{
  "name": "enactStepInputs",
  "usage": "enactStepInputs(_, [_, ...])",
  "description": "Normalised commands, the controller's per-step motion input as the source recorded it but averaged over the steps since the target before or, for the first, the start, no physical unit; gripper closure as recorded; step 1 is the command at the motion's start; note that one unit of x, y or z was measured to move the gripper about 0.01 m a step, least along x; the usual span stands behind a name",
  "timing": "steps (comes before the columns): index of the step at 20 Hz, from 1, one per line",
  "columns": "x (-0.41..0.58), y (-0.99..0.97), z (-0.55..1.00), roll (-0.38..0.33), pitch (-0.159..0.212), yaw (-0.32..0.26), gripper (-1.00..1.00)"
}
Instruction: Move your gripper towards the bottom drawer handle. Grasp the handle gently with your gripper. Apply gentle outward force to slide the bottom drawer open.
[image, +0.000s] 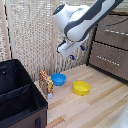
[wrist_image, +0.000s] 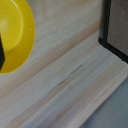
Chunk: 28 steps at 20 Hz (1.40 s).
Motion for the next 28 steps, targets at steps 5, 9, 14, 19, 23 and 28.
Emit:
enactStepInputs(5, [0.0,-0.27,-0.38,-0.372,-0.005,0.08,-1.0])
enactStepInputs(9, [0.039,-0.3,-0.29,-0.365,-0.03,0.084,-1.0])
enactStepInputs(14, [0.125,-0.27,-0.22,-0.364,0.042,0.07,-1.0])
enactStepInputs(19, [0.032,-0.41,-0.13,-0.14,0.118,0.191,-1.0])
enactStepInputs(23, [0.001,-0.44,-0.07,-0.104,0.062,0.217,-1.0])
enactStepInputs(28, [-0.182,-0.61,0.01,-0.179,-0.018,0.113,-1.0])
